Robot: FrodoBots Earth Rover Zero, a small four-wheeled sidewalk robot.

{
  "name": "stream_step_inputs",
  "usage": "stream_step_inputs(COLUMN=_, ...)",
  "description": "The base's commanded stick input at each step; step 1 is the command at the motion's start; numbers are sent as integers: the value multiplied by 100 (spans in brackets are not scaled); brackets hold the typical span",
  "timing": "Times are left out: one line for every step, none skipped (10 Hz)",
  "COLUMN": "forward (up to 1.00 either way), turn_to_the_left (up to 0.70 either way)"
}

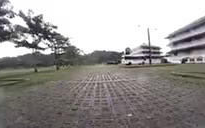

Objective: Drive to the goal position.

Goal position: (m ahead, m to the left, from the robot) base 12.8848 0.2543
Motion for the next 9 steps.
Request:
stream_step_inputs(forward=70, turn_to_the_left=0)
stream_step_inputs(forward=70, turn_to_the_left=0)
stream_step_inputs(forward=70, turn_to_the_left=0)
stream_step_inputs(forward=70, turn_to_the_left=0)
stream_step_inputs(forward=70, turn_to_the_left=0)
stream_step_inputs(forward=70, turn_to_the_left=0)
stream_step_inputs(forward=70, turn_to_the_left=0)
stream_step_inputs(forward=70, turn_to_the_left=0)
stream_step_inputs(forward=70, turn_to_the_left=0)
